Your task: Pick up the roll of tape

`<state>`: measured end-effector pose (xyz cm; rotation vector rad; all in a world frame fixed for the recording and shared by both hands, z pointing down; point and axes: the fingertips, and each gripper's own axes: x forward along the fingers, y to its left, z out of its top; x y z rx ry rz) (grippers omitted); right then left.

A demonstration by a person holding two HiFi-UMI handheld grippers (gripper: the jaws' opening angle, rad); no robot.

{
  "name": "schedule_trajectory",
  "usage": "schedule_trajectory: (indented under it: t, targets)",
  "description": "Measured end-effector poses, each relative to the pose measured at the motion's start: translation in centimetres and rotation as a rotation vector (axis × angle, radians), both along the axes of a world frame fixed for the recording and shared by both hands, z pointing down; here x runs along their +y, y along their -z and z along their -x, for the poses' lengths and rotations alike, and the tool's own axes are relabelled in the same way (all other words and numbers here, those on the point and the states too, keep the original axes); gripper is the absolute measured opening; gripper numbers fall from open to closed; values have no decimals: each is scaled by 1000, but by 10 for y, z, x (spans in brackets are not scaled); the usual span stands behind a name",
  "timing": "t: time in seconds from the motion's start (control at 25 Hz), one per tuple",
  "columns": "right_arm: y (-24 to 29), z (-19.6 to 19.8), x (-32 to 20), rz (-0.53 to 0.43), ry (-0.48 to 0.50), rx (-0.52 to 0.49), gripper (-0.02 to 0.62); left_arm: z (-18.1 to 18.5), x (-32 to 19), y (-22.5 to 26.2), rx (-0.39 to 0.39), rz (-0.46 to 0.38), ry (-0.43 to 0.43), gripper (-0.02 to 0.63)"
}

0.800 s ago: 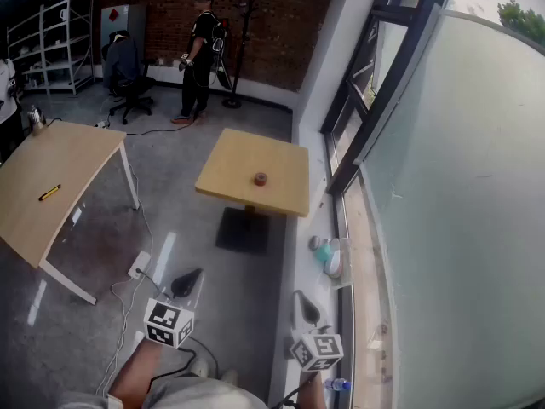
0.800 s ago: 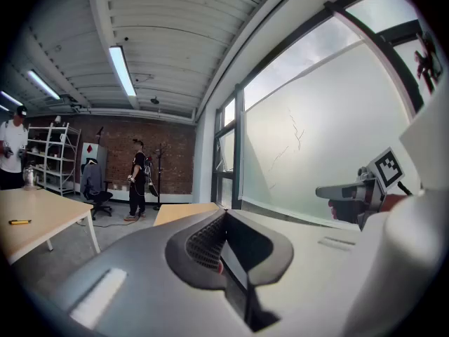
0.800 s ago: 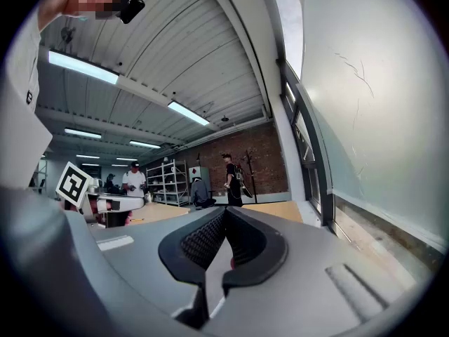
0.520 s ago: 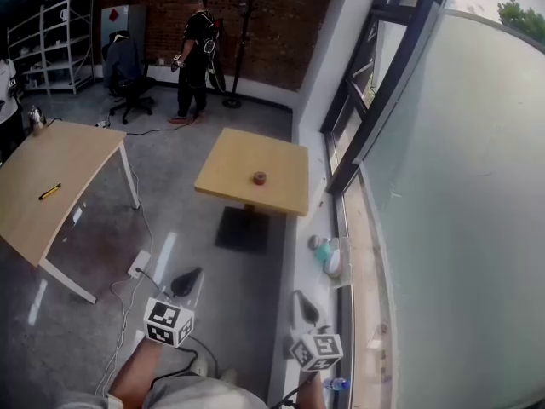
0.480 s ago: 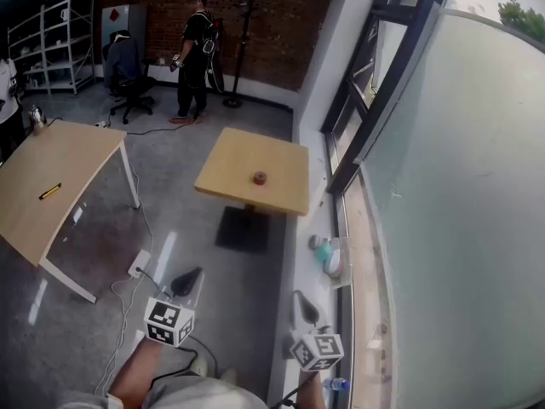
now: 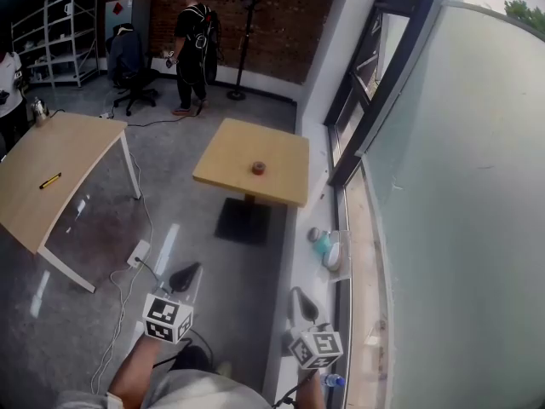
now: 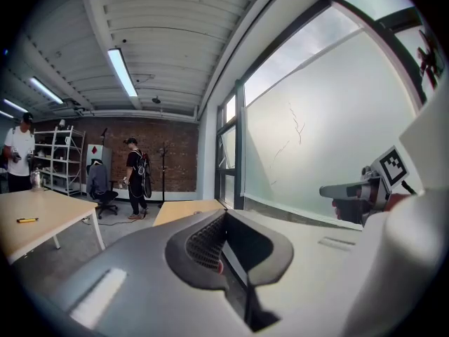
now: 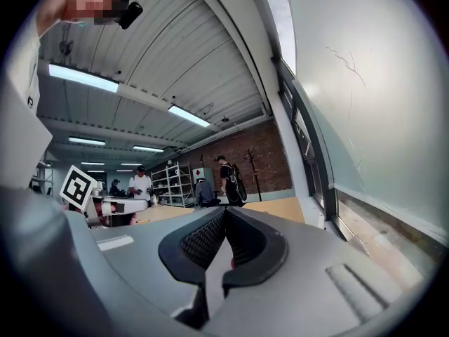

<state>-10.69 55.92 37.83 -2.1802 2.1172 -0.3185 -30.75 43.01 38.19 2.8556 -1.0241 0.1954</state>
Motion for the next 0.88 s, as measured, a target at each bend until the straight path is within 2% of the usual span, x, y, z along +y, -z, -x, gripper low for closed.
schedule_trajectory:
  t: [0.24,0.44,0.88]
  targets:
    - [-9,-15,5,15,21,-1,14,-17,12,-2,-16,-25,5,0]
    - [-16,-27,-11,21,32,5,14,-31,1,-11,-17,-6,7,0]
    - [-30,-84,-103,53,33,14,14,-97,-91,-23,-14,14,-11,0]
